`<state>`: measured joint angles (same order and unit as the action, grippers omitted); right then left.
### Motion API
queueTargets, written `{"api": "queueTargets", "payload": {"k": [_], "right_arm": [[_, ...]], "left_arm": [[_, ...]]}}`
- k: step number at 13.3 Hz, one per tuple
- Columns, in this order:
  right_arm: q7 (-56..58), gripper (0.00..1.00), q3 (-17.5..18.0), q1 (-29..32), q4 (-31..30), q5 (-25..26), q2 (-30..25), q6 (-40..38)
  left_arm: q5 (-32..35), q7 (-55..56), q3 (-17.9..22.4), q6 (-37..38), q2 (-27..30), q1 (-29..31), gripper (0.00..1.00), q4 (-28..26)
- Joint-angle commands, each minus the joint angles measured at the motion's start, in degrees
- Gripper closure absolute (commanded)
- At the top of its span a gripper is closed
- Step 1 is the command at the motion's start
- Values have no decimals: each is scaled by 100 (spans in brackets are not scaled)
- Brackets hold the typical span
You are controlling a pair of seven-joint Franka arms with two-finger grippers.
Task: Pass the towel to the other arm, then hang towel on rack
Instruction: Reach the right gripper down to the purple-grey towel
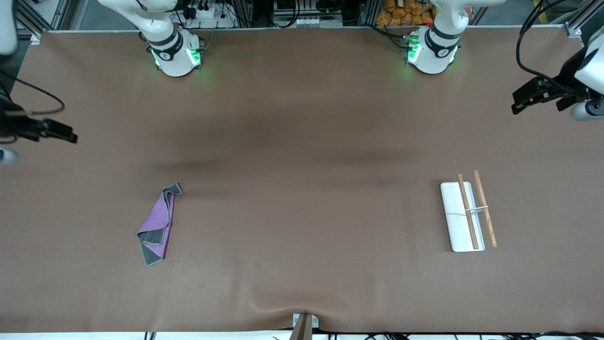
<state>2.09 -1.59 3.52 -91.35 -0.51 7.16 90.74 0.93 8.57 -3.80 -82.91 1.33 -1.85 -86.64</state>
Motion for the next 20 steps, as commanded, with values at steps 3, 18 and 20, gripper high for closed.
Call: {"api": "queueTargets", "payload": {"k": [3,18,20], "right_arm": [[-104,0,1,-71,100,-28,882,768],[-270,0,1,-123,100,-626,3027,3106],[-569,0,1,-254,65,-634,3177,3352]], "left_arm": [[30,-84,-15,117,8,36,0,69],[-40,31,-7,126,-150,-8,0,-2],[-40,39,-15,117,-185,-17,0,7]]}}
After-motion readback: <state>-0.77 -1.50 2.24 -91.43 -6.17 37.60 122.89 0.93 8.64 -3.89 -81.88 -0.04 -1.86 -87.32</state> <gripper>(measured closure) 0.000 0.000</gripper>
